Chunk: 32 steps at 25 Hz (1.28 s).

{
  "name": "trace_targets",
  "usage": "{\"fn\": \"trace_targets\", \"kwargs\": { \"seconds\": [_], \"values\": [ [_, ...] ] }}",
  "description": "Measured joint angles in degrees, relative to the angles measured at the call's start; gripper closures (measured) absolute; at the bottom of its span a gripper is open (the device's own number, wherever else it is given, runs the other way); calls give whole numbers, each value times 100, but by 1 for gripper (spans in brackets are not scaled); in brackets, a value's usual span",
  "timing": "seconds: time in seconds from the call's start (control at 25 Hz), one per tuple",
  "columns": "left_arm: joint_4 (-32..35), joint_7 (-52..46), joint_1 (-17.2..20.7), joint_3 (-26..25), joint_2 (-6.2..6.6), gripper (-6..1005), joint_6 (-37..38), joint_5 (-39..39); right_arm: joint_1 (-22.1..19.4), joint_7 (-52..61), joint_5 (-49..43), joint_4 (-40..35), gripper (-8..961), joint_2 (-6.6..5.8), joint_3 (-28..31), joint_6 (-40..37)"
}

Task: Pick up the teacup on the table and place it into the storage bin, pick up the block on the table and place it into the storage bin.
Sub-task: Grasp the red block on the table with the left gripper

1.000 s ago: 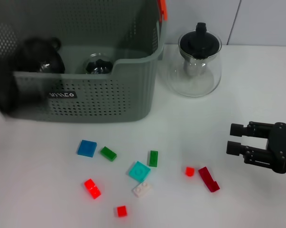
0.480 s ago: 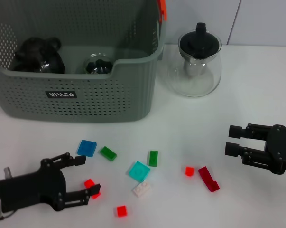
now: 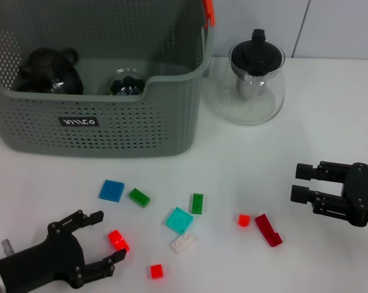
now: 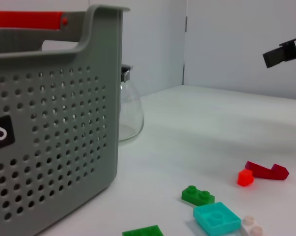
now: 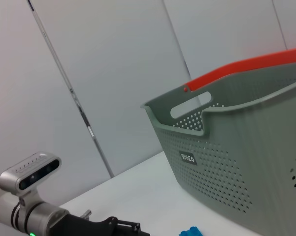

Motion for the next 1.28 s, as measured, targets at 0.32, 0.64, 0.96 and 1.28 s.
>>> {"fn": "trace_targets", "kwargs": {
  "seconds": [0.32, 0.64, 0.96, 1.28],
  "values": [
    [-424, 532, 39, -93, -8, 153, -405, 6, -5, -17, 0, 5, 370, 2, -9, 2],
    [-518, 673, 12, -241, -7, 283, -502, 26, -15, -10, 0, 5, 370, 10, -5, 7],
    [-574, 744, 6, -237, -19, 362, -576, 37, -13, 3, 0, 5, 370, 12, -6, 17],
    [-631, 755, -13, -195, -17, 392, -634, 68, -13, 12, 0, 5, 370, 11, -6, 36]
  ]
}}
